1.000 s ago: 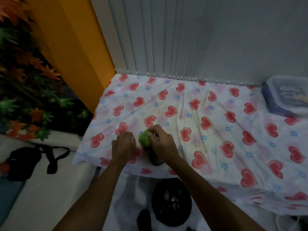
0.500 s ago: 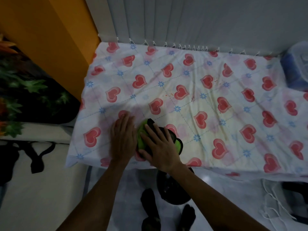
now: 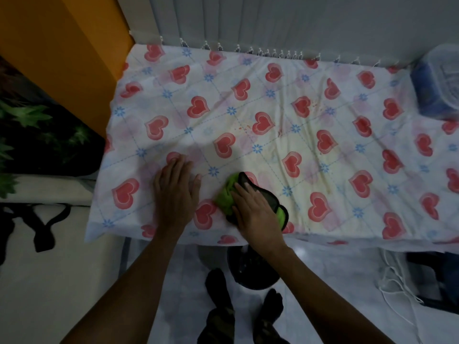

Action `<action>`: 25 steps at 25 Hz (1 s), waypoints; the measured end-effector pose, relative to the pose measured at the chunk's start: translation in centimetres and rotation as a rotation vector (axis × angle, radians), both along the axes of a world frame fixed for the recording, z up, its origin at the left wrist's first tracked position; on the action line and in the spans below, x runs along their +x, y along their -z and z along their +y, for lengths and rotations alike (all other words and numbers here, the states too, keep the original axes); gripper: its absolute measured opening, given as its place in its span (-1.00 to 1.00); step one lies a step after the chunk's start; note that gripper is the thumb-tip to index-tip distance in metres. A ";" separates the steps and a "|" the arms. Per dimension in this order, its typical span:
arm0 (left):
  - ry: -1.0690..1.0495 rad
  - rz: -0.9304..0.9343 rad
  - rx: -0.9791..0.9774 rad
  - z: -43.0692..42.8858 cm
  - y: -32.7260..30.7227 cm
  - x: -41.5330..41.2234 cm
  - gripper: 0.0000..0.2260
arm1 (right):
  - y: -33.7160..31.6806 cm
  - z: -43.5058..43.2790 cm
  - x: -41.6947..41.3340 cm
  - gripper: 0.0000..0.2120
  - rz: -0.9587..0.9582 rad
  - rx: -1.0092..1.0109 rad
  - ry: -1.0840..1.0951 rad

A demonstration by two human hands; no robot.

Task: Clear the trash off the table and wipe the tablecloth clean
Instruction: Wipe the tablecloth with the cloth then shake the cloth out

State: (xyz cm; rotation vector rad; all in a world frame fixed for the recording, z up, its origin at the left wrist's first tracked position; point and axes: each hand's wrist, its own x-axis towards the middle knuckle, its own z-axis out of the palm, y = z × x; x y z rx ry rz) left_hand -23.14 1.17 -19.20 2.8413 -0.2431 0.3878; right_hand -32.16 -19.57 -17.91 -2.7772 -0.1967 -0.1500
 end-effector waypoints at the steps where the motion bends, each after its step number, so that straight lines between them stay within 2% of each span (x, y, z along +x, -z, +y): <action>1: -0.003 0.001 0.003 0.0 0.0 -0.1 -0.61 | -0.1 -0.9 -1.0 -0.63 0.003 -0.031 -0.002; 10: 0.018 0.056 0.025 0.1 0.1 -0.3 -0.52 | 0.3 -4.2 -7.9 -0.55 0.017 -0.056 0.043; 15: 0.029 0.079 0.019 -0.2 -0.5 -0.3 -0.49 | -0.4 -6.5 -12.2 -0.29 0.036 0.030 0.075; 20: -0.039 0.082 0.127 -1.9 -1.6 0.3 -0.55 | -5.6 -7.4 -10.0 -0.50 0.061 0.166 0.205; 22: -0.021 0.082 0.125 -4.0 -1.8 0.6 -0.58 | -8.0 -5.6 -6.8 -0.60 0.063 0.298 0.269; 23: 0.004 0.080 0.107 -5.2 -1.5 0.5 -0.58 | -8.5 -4.3 -4.9 -0.61 0.058 0.350 0.249; 25: 0.050 0.067 0.080 -6.7 -0.2 0.1 -0.53 | -7.5 -0.5 -1.1 -0.59 0.002 0.314 0.124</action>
